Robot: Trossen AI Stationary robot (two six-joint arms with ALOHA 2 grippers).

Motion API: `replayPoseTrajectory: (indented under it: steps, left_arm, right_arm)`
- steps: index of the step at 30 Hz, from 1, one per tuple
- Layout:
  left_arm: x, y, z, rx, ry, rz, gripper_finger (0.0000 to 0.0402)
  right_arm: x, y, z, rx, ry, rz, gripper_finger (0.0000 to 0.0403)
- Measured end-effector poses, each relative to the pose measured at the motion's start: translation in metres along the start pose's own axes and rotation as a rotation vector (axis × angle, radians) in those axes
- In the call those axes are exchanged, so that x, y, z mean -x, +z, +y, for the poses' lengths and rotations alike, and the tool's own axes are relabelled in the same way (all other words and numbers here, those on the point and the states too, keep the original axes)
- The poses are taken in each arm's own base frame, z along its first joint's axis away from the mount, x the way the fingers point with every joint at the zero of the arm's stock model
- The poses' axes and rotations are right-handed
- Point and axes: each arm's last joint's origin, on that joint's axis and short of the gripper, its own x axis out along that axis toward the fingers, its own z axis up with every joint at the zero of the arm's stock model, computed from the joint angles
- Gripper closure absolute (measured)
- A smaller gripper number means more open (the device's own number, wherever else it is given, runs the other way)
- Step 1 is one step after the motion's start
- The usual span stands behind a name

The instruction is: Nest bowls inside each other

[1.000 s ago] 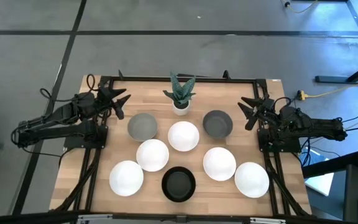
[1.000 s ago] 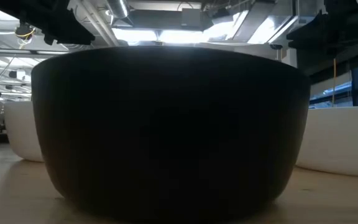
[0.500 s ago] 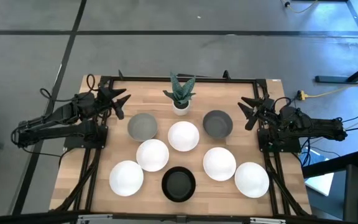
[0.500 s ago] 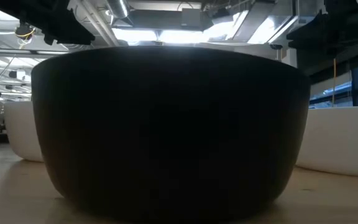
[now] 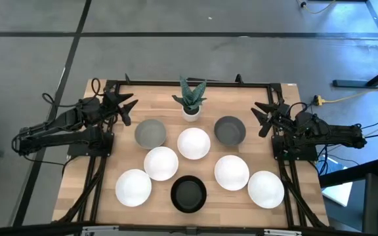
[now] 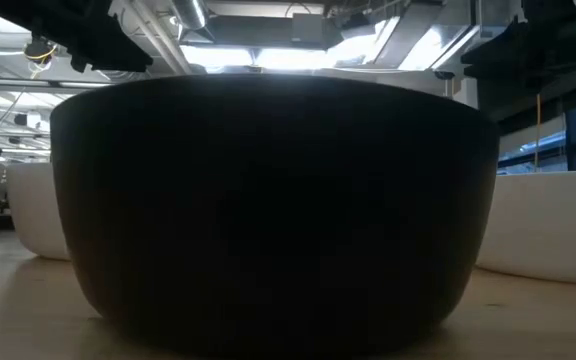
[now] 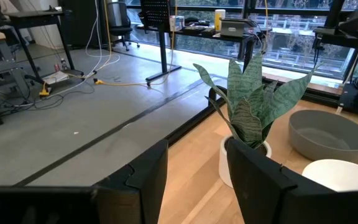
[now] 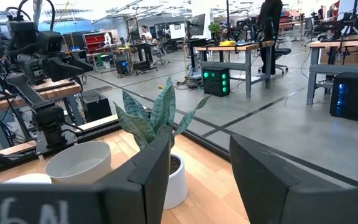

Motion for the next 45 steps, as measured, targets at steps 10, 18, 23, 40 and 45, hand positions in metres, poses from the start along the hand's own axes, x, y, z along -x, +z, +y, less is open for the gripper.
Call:
replayPoseTrajectory:
  steps: [10,18,23,40,45]
  left_arm:
    - [0.0,0.0,0.0,0.0,0.0,0.0,0.024]
    - [0.0,0.0,0.0,0.001,0.0,-0.001,0.024]
    - [0.0,0.0,0.0,0.006,0.0,-0.001,0.024]
    - [0.0,0.0,0.0,-0.051,0.009,-0.001,0.024]
    - [0.0,0.0,0.0,-0.052,0.009,-0.001,0.024]
  right_arm:
    - [0.0,0.0,0.0,-0.005,0.0,0.001,0.0235]
    - [0.0,0.003,0.003,-0.084,0.086,-0.013,0.0235]
    - [0.0,0.008,0.005,-0.06,0.142,-0.04,0.0235]
    - [-0.034,0.064,0.034,0.064,0.034,0.408,0.0235]
    - [-0.04,0.07,0.034,0.0,-0.085,0.571,0.0235]
